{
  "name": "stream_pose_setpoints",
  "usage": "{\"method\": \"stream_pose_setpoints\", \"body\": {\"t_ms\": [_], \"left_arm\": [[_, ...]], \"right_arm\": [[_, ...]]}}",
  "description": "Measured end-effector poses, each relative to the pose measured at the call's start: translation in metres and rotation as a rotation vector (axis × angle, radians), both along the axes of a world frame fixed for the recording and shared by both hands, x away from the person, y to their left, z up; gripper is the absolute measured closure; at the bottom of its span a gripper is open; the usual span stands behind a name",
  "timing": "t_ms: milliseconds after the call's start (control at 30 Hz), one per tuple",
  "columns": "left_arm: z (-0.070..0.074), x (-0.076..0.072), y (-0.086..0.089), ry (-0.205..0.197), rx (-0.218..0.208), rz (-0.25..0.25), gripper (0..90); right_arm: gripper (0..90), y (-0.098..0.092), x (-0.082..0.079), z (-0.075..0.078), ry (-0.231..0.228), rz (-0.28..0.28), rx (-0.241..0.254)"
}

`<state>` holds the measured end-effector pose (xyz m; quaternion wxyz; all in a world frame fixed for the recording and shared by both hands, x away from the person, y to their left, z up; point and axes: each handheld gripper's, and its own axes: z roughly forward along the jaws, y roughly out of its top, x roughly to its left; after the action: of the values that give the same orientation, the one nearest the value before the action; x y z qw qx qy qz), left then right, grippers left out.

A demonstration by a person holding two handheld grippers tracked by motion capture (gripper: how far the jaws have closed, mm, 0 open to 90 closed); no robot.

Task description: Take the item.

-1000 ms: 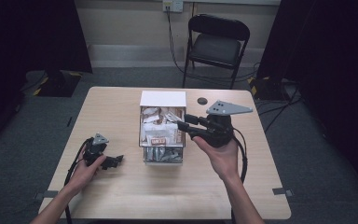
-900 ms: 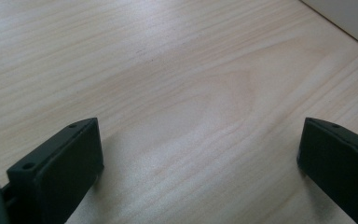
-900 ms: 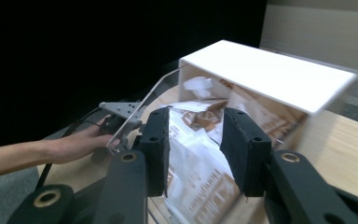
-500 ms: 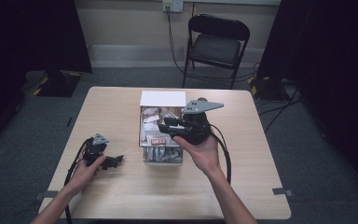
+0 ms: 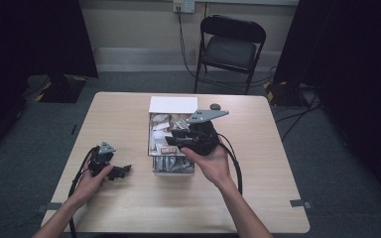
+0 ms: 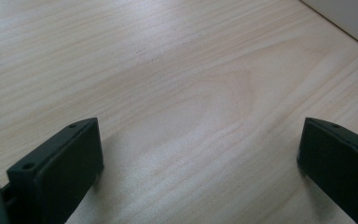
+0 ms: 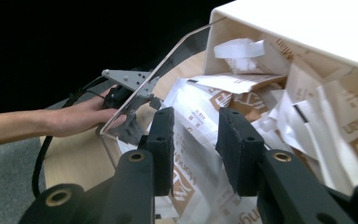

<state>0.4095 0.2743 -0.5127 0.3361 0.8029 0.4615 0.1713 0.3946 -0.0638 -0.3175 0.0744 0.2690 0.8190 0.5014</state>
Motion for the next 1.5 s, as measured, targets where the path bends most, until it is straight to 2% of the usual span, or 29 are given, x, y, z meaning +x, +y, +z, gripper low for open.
{"method": "stream_pose_setpoints", "body": {"t_ms": [300,467,600,767,1033,1167,1500], "left_arm": [[0.0,0.0,0.0,0.0,0.0,0.0,0.0],[0.0,0.0,0.0,0.0,0.0,0.0,0.0],[0.0,0.0,0.0,-0.002,-0.003,0.003,0.0],[0.0,0.0,0.0,-0.002,-0.003,0.003,0.0],[0.0,0.0,0.0,-0.002,-0.002,0.002,0.0],[0.0,0.0,0.0,-0.002,-0.002,0.003,0.0],[0.0,0.0,0.0,-0.001,-0.004,0.003,0.0]], "right_arm": [[72.1,0.001,-0.003,-0.004,0.021,0.042,-0.038],[76.3,0.004,-0.004,-0.005,0.026,0.065,-0.042],[76.8,0.007,-0.007,-0.004,-0.013,0.077,-0.032],[81.1,0.011,-0.005,-0.005,0.014,0.087,-0.054],[89.1,0.012,-0.003,-0.008,0.041,0.104,-0.048],[89.9,0.011,-0.002,-0.009,0.054,0.108,-0.042],[90.0,0.004,0.0,-0.006,0.046,0.084,0.003]]}}
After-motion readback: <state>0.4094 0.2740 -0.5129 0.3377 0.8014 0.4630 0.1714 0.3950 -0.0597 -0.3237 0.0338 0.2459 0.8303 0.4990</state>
